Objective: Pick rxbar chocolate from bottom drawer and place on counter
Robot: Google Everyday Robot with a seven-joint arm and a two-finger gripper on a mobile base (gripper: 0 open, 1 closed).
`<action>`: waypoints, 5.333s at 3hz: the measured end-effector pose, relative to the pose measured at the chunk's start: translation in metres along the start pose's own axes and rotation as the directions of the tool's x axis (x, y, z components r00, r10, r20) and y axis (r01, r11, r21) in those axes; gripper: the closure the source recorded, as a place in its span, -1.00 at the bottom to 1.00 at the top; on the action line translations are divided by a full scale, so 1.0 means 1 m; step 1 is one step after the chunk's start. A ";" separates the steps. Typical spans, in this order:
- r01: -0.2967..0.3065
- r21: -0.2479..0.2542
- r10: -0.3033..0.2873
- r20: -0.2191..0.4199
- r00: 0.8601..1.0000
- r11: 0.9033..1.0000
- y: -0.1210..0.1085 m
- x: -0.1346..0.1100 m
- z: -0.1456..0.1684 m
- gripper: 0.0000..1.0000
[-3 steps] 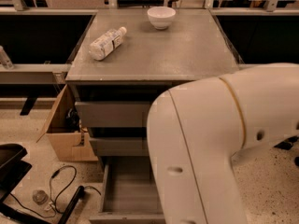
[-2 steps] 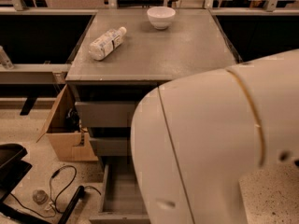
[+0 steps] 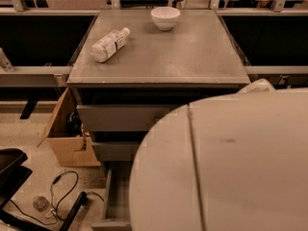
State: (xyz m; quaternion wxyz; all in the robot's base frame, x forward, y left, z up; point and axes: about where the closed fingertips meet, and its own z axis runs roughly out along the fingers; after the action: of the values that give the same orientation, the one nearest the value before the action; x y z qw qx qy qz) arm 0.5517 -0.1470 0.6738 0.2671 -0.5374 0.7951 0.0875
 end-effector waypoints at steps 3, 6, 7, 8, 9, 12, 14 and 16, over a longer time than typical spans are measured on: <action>0.028 0.107 -0.027 -0.007 1.000 0.994 -0.043 -0.008 -0.058 1.00; 0.210 0.189 -0.191 -0.112 0.975 0.959 -0.097 -0.094 -0.131 1.00; 0.210 0.189 -0.191 -0.112 0.975 0.959 -0.097 -0.094 -0.131 1.00; 0.210 0.189 -0.191 -0.112 0.975 0.959 -0.097 -0.094 -0.131 1.00; 0.210 0.189 -0.191 -0.112 0.975 0.959 -0.097 -0.094 -0.131 1.00; 0.154 0.232 -0.201 0.194 0.960 0.960 -0.113 -0.080 -0.162 1.00; 0.163 0.122 -0.200 0.432 0.879 0.979 -0.153 -0.107 -0.142 1.00; 0.132 0.153 -0.187 0.434 0.882 0.979 -0.177 -0.078 -0.150 1.00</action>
Offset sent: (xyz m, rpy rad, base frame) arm 0.0167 -0.0231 0.0414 -0.0084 -0.0559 -0.0531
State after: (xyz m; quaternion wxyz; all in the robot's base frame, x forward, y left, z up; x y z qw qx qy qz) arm 0.6831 -0.2201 0.8669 0.4798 -0.5498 0.6695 0.1387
